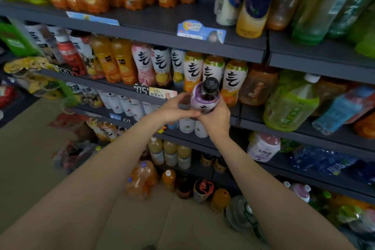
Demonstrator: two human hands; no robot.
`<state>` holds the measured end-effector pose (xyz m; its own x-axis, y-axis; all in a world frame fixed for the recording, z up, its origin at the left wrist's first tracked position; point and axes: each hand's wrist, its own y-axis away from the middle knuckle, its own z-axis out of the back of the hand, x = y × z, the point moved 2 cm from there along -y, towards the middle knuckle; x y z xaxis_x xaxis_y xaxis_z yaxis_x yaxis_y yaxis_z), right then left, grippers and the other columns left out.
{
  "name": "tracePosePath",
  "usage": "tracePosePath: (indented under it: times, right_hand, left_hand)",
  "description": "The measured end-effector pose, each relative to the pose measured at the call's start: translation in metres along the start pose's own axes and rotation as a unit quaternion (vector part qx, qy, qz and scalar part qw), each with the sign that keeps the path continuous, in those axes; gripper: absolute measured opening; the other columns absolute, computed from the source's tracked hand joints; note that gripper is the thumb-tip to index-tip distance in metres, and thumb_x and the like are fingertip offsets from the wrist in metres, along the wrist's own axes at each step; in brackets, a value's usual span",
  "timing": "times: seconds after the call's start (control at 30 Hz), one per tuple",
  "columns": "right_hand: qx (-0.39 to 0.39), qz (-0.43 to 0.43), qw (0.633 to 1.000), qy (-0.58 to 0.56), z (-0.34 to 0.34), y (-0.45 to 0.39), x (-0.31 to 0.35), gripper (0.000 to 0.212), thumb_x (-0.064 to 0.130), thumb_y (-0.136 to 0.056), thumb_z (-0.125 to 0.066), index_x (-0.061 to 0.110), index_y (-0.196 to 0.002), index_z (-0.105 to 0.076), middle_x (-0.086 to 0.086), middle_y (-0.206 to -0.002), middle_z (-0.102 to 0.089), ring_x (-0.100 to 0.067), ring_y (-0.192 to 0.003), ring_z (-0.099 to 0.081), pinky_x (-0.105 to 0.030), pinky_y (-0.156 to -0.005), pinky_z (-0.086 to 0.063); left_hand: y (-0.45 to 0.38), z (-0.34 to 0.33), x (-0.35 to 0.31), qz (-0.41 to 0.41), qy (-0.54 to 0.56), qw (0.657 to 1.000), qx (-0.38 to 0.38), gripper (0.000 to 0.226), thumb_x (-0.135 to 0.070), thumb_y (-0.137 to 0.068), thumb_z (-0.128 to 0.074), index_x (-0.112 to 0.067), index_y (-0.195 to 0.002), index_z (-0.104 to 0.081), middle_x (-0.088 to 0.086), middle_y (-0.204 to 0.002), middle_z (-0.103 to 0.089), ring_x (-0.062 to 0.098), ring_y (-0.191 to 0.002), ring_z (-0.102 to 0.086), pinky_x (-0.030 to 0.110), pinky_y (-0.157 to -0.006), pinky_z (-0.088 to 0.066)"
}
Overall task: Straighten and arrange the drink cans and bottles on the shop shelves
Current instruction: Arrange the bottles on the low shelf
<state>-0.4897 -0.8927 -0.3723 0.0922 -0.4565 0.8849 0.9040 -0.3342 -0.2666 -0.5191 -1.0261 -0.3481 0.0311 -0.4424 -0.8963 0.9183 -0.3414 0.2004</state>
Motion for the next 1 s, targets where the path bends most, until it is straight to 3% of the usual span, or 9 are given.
tracePosePath:
  times: [0.13,0.27,0.4,0.57,0.67,0.77,0.83,0.9,1.0]
  right_hand:
    - [-0.038,0.024,0.999,-0.021,-0.046,-0.020,0.031,0.064,0.018,-0.061,-0.086,0.002,-0.115,-0.056,-0.011,-0.109,-0.064,-0.019,-0.104,-0.057,-0.007,-0.076,-0.035]
    - [-0.075,0.029,0.997,-0.007,-0.084,-0.043,0.046,0.065,0.023,-0.062,-0.086,0.004,-0.116,-0.055,-0.011,-0.112,-0.063,-0.023,-0.108,-0.058,-0.015,-0.084,-0.040]
    - [-0.109,0.019,0.994,-0.002,-0.112,-0.057,0.045,0.067,0.025,-0.065,-0.084,0.006,-0.120,-0.053,-0.010,-0.116,-0.061,-0.021,-0.112,-0.056,-0.019,-0.091,-0.043]
    - [-0.141,-0.015,0.989,0.034,-0.135,-0.069,0.047,0.066,0.013,-0.063,-0.083,-0.003,-0.119,-0.051,-0.016,-0.119,-0.053,-0.026,-0.116,-0.050,-0.007,-0.087,-0.027]
    - [-0.122,-0.032,0.989,0.073,-0.143,-0.072,0.049,0.066,0.010,-0.064,-0.081,-0.001,-0.120,-0.049,-0.015,-0.124,-0.050,-0.026,-0.116,-0.049,-0.013,-0.087,-0.033]
    - [-0.107,-0.062,0.985,0.118,-0.148,-0.074,0.048,0.062,0.016,-0.068,-0.079,0.003,-0.120,-0.047,-0.012,-0.129,-0.047,-0.027,-0.114,-0.051,-0.033,-0.086,-0.044]
    - [-0.102,-0.064,0.984,0.130,-0.150,-0.075,0.048,0.061,0.018,-0.068,-0.079,0.003,-0.118,-0.047,-0.012,-0.128,-0.047,-0.028,-0.113,-0.052,-0.038,-0.084,-0.046]
    - [-0.093,-0.059,0.985,0.136,-0.151,-0.075,0.046,0.063,0.020,-0.068,-0.080,0.002,-0.118,-0.048,-0.013,-0.127,-0.048,-0.029,-0.114,-0.051,-0.038,-0.084,-0.046]
    - [-0.095,-0.069,0.987,0.108,-0.144,-0.075,0.036,0.073,0.024,-0.065,-0.083,0.001,-0.125,-0.047,-0.014,-0.127,-0.052,-0.027,-0.118,-0.050,-0.027,-0.090,-0.040]
  left_hand:
    - [-0.016,0.051,0.015,-0.006,0.046,0.998,-0.031,0.054,-0.025,-0.082,-0.069,-0.016,-0.132,-0.047,-0.001,-0.131,-0.052,0.015,-0.119,-0.049,0.025,-0.093,-0.040]
    - [-0.040,0.088,0.025,0.006,0.098,0.994,-0.043,0.028,-0.014,-0.088,-0.057,-0.020,-0.115,-0.057,-0.002,-0.120,-0.057,0.013,-0.113,-0.049,0.026,-0.092,-0.036]
    - [-0.064,0.109,0.038,0.019,0.106,0.993,-0.036,0.054,0.002,-0.080,-0.046,-0.022,-0.128,-0.052,0.001,-0.130,-0.053,0.018,-0.122,-0.044,0.027,-0.097,-0.035]
    - [-0.085,0.108,0.029,-0.013,0.089,0.996,-0.008,0.051,0.013,-0.077,-0.041,-0.005,-0.123,-0.052,0.001,-0.103,-0.054,0.011,-0.093,-0.047,0.007,-0.061,-0.038]
    - [-0.097,0.110,0.031,0.006,0.079,0.996,-0.030,0.049,0.017,-0.074,-0.038,0.006,-0.118,-0.053,-0.002,-0.079,-0.052,0.007,-0.072,-0.044,0.007,-0.050,-0.035]
    - [-0.101,0.111,0.032,0.006,0.067,0.997,-0.028,0.047,0.014,-0.078,-0.041,0.000,-0.121,-0.055,0.009,-0.102,-0.061,0.014,-0.092,-0.052,0.014,-0.066,-0.041]
    - [-0.102,0.113,0.031,-0.006,0.065,0.997,-0.037,0.043,0.010,-0.083,-0.045,-0.003,-0.122,-0.055,0.008,-0.110,-0.059,0.015,-0.102,-0.051,0.013,-0.071,-0.041]
    - [-0.103,0.115,0.035,-0.015,0.009,0.999,-0.032,0.039,0.004,-0.087,-0.046,-0.005,-0.124,-0.054,0.004,-0.108,-0.056,0.014,-0.101,-0.050,0.009,-0.065,-0.040]
    - [-0.107,0.111,0.055,-0.030,-0.207,0.978,0.012,0.040,-0.001,-0.088,-0.045,-0.003,-0.128,-0.048,0.018,-0.124,-0.055,0.031,-0.113,-0.051,0.028,-0.087,-0.041]
